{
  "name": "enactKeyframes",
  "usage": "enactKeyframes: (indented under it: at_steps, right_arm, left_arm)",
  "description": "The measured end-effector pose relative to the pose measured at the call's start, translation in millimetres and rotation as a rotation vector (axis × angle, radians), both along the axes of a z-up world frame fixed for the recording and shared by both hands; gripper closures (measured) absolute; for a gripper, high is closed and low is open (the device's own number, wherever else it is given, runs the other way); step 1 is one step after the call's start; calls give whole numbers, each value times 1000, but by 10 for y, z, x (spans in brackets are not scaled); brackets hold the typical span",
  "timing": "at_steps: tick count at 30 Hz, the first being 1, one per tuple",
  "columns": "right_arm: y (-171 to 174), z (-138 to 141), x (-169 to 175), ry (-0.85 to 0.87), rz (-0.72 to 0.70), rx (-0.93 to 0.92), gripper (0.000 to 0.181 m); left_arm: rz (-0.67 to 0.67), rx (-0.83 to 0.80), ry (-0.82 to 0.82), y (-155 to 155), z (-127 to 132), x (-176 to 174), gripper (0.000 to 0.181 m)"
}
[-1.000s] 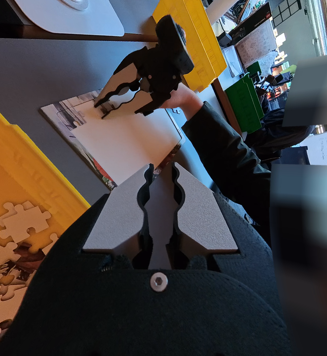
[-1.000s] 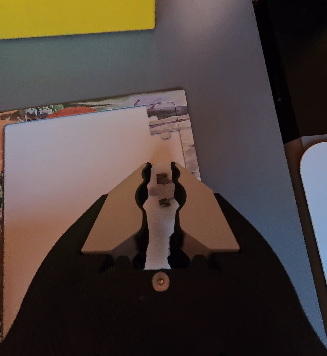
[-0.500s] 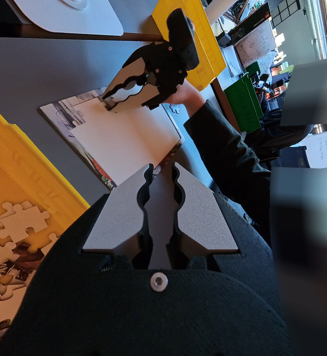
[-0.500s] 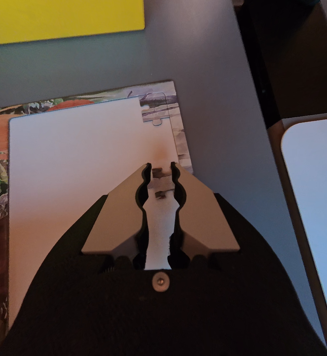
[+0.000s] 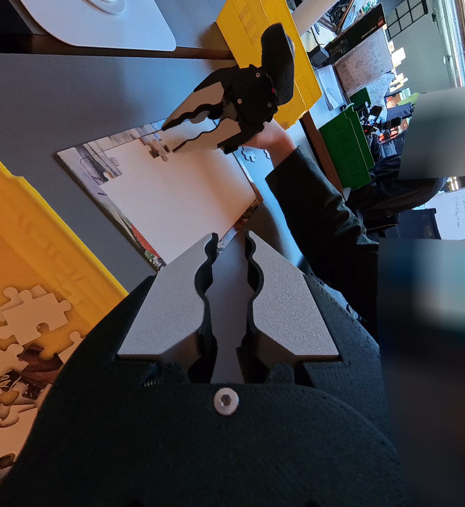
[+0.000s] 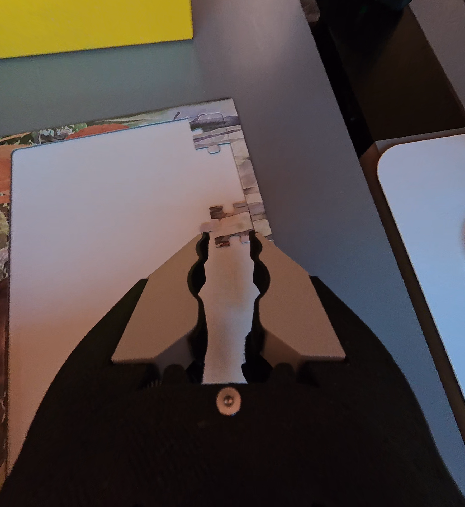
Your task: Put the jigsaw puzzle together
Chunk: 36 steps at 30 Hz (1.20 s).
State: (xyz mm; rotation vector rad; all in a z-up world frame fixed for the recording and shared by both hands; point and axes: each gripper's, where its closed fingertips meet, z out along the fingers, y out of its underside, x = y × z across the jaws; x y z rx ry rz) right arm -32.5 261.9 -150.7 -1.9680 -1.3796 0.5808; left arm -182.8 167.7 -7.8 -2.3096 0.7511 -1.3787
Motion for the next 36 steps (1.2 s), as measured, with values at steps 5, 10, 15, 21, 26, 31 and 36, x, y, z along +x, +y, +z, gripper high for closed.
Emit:
enactKeyframes:
  at_steps: [5, 10, 15, 21, 26, 31, 36]
  right_arm:
    - [-41, -69, 13, -22, 12, -28, 155]
    - [-56, -109, 9, -9, 17, -50, 159]
    - [-42, -112, 12, 4, 16, -63, 163]
    - [-51, -113, 16, 8, 25, -74, 171]
    - [-57, -111, 18, 7, 26, -74, 171]
    - [-67, -110, 37, 2, 26, -76, 171]
    - [-68, -109, 65, -5, 22, -75, 171]
  left_arm:
    - [2, -1, -2, 5, 3, -4, 163]
    - [-1, -2, 0, 0, -2, 5, 163]
    - [-1, -4, 1, 0, -8, 6, 163]
    - [-1, -5, 1, 1, -12, 6, 163]
    - [-1, -8, 2, 3, -19, 4, 163]
    - [-2, -11, 2, 0, -21, 4, 163]
    - [-5, -12, 3, -4, -22, 8, 163]
